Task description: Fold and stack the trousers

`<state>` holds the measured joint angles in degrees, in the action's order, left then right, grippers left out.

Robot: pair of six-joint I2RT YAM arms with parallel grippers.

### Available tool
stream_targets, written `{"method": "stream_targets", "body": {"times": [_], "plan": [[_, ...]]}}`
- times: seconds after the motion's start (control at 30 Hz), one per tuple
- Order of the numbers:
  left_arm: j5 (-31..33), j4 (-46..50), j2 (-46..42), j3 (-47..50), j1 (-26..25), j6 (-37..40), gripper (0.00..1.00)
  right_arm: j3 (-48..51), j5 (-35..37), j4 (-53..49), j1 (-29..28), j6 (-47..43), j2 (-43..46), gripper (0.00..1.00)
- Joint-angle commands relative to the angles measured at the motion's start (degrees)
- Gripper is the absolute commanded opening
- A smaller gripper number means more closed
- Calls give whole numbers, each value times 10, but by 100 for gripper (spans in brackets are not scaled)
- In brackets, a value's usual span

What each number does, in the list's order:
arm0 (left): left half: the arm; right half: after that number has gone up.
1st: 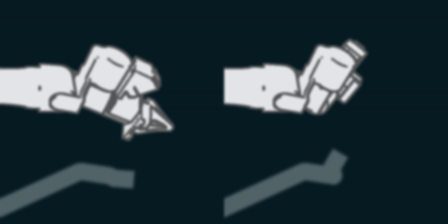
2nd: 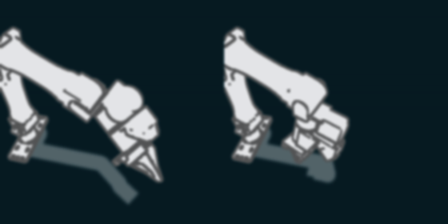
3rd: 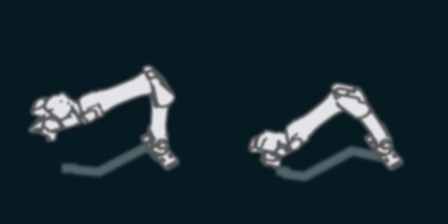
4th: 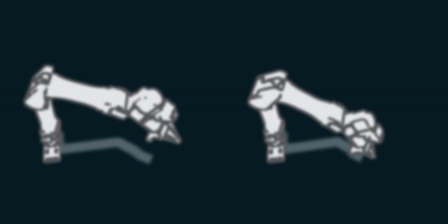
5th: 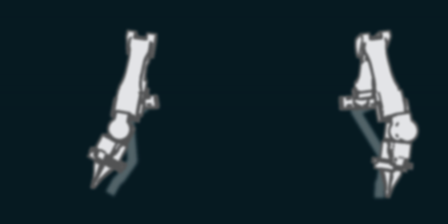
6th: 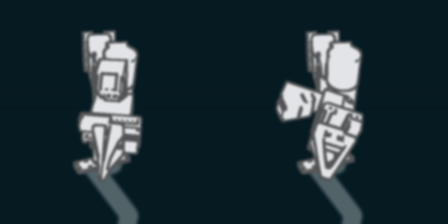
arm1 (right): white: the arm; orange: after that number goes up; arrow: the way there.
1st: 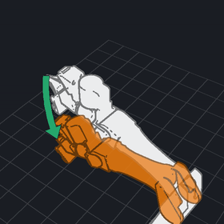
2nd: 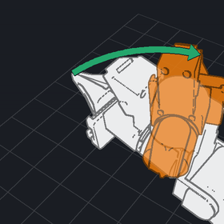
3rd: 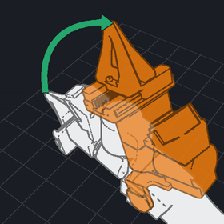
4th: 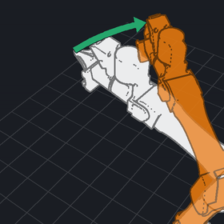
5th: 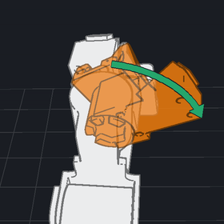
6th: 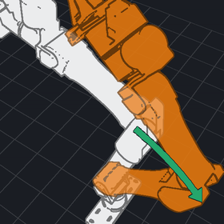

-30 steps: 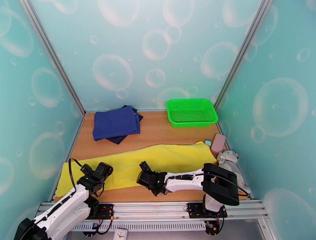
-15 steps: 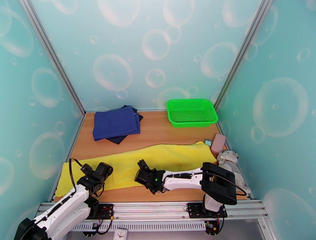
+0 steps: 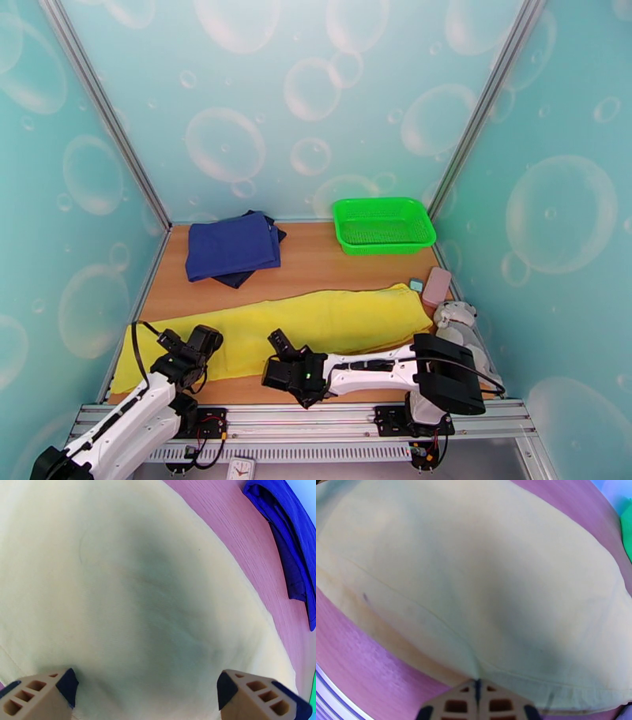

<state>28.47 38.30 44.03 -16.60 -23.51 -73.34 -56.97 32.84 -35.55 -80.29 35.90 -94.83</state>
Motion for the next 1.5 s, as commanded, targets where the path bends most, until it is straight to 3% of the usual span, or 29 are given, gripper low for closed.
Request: {"method": "stream_targets", "body": {"times": [0.0, 0.17, 0.27, 0.33, 0.43, 0.53, 0.63, 0.73, 0.87, 1.03, 1.3, 1.47], "plan": [[-8, -13, -3, 1, 7, 11, 99, 2, 8, -47, -17, 80, -10, 0], [-52, -55, 2, -39, 2, 110, 99, 48, -38, 27, -22, 100, -9, 7], [-128, -122, 3, -51, -10, 192, 99, 58, -35, 38, -22, 100, 23, 24], [-178, -163, 10, -49, -21, 212, 99, 66, -40, 47, -14, 88, 67, 41], [-237, -225, 50, -51, -58, 242, 99, 96, -77, 85, 33, 59, 155, 51], [-262, -280, 103, -60, -113, 250, 99, 148, -187, 168, 141, 22, 233, 57], [-265, -297, 161, -75, -146, 243, 99, 180, -261, 224, 255, 0, 252, 58], [-239, -278, 211, -88, -147, 231, 99, 192, -282, 251, 329, -13, 232, 59], [-148, -211, 250, -101, -133, 169, 99, 224, -328, 313, 406, -7, 197, 63], [-130, -186, 237, -86, -93, 140, 99, 270, -368, 352, 508, 3, 175, 64], [-144, -178, 154, -81, -35, 174, 99, 260, -346, 309, 608, -22, 159, 67], [-162, -161, 117, -150, -41, 259, 99, 181, -232, 197, 610, -57, 165, 69]]}}
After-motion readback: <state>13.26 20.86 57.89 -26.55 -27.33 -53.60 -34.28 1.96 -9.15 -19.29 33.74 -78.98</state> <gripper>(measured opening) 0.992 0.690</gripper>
